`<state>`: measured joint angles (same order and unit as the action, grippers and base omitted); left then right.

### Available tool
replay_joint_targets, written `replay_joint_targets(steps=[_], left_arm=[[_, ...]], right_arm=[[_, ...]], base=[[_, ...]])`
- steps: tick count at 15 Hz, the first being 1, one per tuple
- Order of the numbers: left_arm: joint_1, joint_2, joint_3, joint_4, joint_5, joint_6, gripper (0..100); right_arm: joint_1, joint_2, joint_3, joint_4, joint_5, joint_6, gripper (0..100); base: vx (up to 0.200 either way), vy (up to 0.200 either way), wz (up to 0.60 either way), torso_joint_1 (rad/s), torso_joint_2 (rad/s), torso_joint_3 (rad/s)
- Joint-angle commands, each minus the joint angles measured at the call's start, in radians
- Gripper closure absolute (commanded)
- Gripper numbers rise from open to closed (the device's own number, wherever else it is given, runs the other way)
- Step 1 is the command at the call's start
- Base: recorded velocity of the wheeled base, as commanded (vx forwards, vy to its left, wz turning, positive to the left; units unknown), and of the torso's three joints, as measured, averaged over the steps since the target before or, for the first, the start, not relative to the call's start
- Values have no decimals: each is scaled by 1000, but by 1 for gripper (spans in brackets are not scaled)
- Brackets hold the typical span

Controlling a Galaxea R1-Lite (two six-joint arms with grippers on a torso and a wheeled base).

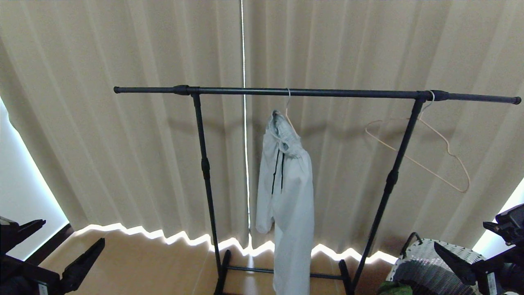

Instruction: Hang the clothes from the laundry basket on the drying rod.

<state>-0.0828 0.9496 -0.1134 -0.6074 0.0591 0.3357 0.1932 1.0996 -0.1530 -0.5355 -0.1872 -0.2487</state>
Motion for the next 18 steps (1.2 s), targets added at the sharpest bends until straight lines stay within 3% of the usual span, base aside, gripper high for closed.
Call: replay_joint_targets(steps=[1,12,18], left_arm=[[0,3,1,0,1,0,0],[-5,46,4,0,2,9,0],[-5,43,9,0,2,14,0]], right_arm=[[2,28,-7,-4,0,-3,0],[0,33,10,-21,-3,-37,0],[2,31,18,-21,-1,-40,0]], base=[[0,0,0,0,0,0],[0,0,0,0,0,0],[0,0,0,-191,413,213]])
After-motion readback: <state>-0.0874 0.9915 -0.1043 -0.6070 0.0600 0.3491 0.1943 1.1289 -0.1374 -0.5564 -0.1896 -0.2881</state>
